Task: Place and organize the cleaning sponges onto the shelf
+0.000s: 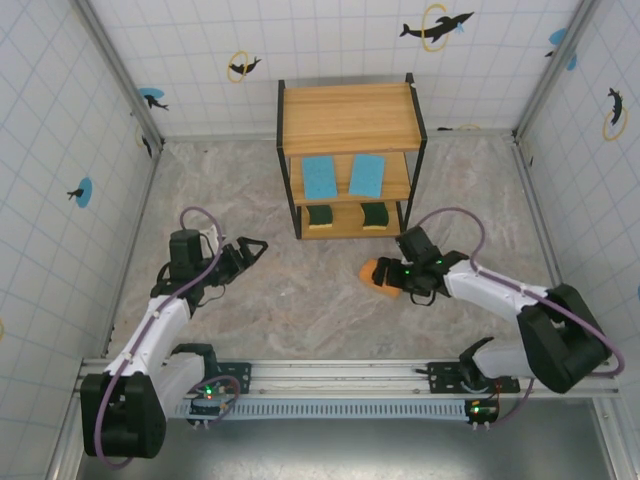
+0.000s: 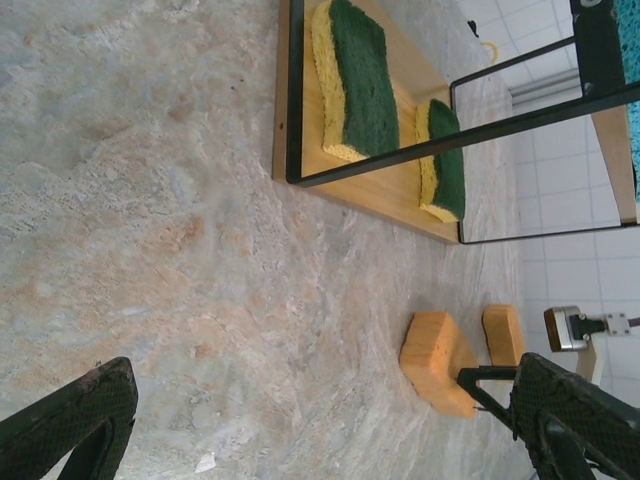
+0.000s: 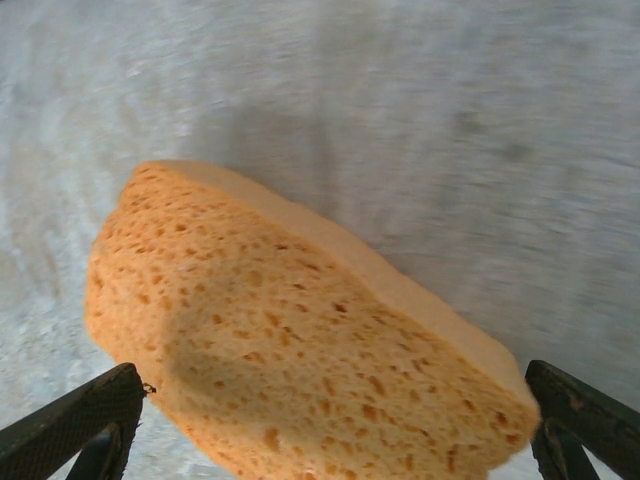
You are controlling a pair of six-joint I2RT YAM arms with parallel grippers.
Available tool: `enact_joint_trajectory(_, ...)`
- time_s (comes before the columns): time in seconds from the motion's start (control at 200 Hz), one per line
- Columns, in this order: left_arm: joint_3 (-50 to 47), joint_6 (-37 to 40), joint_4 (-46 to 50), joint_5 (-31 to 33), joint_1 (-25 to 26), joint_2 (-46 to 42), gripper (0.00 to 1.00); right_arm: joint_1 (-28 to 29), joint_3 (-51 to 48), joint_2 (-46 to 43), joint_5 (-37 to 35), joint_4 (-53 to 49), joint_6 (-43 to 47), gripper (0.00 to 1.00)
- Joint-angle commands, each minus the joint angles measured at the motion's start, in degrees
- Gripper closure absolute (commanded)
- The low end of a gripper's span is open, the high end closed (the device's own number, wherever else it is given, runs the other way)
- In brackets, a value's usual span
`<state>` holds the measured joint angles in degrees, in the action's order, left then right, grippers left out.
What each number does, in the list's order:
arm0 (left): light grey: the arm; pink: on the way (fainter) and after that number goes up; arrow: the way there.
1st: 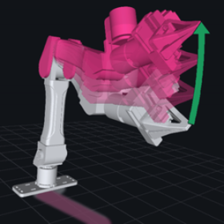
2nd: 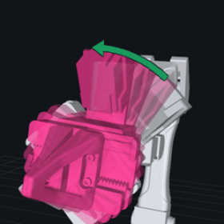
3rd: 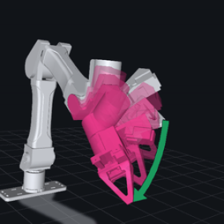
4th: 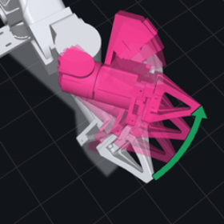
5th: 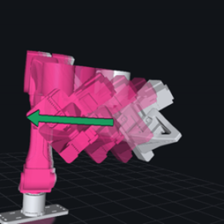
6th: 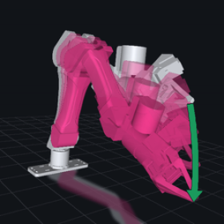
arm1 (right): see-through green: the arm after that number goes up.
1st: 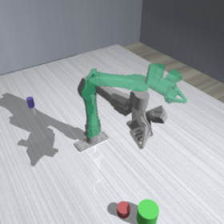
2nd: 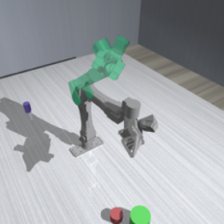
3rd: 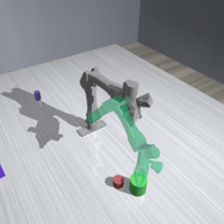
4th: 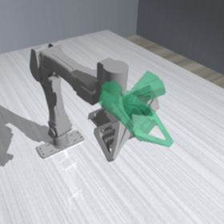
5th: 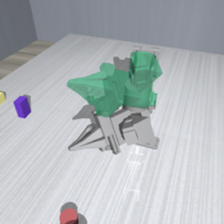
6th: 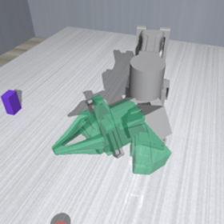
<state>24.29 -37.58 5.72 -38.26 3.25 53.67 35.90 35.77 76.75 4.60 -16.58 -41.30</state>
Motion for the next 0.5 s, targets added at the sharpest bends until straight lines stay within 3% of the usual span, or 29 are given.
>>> enact_joint_trajectory(0.0,-0.91,0.14,0.18,0.12,0.53,-0.74,0.02,3.12,3.89,3.83,1.84,4.21,1.0,0.0)
enact_joint_trajectory(0.205,-1.27,0.82,0.65,0.07,0.95,-0.47,0.02,7.91,9.98,10.78,1.78,1.98,5.54,0.0)
enact_joint_trajectory(0.496,-1.15,-0.48,1.21,3.61,4.25,0.18,0.02,12.52,13.85,13.15,2.93,-2.21,11.68,0.0)
